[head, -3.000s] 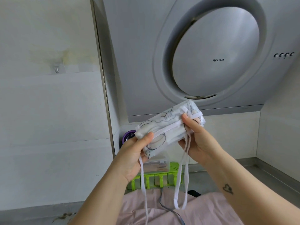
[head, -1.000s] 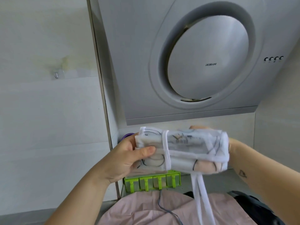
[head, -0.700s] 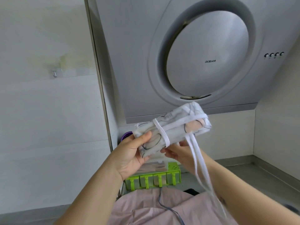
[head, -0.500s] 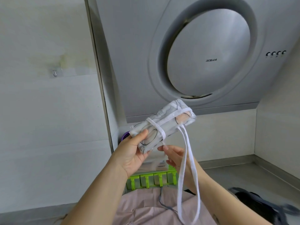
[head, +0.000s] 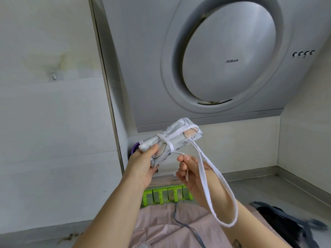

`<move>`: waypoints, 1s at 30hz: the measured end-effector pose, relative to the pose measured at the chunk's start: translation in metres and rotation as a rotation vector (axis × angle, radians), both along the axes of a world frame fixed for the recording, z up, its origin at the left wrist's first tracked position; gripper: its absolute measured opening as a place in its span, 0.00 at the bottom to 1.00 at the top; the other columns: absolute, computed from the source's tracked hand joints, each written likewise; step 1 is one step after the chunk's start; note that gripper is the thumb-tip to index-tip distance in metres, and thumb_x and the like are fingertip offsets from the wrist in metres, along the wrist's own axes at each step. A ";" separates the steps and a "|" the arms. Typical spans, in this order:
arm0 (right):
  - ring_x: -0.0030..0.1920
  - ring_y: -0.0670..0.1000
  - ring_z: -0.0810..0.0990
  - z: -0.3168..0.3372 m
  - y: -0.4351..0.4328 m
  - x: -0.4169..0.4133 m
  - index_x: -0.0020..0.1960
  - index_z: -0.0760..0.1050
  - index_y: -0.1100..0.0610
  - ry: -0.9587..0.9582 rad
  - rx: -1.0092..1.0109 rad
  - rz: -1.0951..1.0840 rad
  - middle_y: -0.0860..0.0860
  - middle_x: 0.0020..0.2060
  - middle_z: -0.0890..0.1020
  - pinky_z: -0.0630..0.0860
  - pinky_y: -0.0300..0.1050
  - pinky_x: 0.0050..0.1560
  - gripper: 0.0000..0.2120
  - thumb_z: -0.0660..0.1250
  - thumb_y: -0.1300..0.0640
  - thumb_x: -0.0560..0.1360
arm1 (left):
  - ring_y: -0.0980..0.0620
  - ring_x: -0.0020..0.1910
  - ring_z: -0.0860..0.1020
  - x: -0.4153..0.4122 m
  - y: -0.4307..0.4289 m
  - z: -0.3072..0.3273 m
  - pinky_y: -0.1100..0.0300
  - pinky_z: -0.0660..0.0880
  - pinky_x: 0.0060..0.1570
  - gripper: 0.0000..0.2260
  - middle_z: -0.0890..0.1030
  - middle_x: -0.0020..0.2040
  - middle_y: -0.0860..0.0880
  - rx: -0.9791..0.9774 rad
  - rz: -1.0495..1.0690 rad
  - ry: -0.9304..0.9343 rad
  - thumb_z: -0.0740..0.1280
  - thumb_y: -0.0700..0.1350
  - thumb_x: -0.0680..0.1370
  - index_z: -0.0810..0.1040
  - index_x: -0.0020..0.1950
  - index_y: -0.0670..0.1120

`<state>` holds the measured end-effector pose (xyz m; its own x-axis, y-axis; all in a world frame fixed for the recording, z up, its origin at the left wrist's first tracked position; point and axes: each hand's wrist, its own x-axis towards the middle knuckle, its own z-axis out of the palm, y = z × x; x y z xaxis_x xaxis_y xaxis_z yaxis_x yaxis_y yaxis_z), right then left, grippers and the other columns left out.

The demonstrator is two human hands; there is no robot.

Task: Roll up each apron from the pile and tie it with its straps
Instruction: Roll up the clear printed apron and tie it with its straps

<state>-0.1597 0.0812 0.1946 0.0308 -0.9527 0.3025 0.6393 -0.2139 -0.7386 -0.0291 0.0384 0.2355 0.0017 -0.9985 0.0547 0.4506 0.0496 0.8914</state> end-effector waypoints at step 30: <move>0.35 0.47 0.79 -0.012 -0.020 0.003 0.42 0.75 0.60 0.424 0.073 -0.425 0.53 0.33 0.81 0.77 0.39 0.40 0.09 0.71 0.55 0.74 | 0.45 0.53 0.82 0.005 -0.011 -0.027 0.44 0.74 0.61 0.11 0.83 0.52 0.40 -0.152 0.078 -0.337 0.71 0.42 0.75 0.77 0.53 0.38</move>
